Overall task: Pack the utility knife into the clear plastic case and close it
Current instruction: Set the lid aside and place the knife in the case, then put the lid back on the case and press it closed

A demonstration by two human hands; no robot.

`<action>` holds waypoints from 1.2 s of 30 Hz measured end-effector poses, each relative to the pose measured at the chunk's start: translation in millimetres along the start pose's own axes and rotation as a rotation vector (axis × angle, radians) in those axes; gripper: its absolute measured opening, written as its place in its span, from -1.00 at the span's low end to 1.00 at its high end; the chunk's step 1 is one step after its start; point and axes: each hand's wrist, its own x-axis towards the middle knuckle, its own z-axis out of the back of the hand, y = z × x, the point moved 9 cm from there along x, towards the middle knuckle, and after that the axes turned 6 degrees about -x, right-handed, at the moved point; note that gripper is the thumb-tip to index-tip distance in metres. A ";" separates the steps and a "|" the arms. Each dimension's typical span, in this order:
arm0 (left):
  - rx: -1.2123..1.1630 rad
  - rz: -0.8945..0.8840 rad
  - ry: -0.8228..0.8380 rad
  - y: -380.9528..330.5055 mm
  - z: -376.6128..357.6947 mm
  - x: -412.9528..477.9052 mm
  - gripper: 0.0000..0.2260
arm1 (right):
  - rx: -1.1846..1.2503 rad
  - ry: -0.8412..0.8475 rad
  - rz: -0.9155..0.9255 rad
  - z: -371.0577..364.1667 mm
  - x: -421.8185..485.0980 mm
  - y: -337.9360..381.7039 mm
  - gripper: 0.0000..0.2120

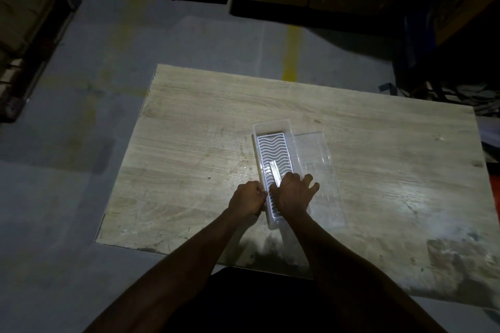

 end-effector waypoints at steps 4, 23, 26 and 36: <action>0.024 -0.021 -0.004 -4.7 2.3 -4.2 -0.83 | 0.045 -0.112 0.117 27.5 -3.1 -3.6 -0.51; -0.232 0.119 -0.188 7.6 -13.7 -32.2 -0.73 | 0.588 0.259 -0.178 -27.9 -7.8 -199.2 -0.74; -0.217 0.117 -0.188 8.2 -16.9 -33.4 -0.69 | 0.614 0.270 -0.167 -34.1 -7.2 -199.7 -0.74; -0.235 0.107 -0.203 8.5 -18.9 -34.5 -0.61 | 0.695 0.083 -0.148 16.7 16.1 -169.7 -0.81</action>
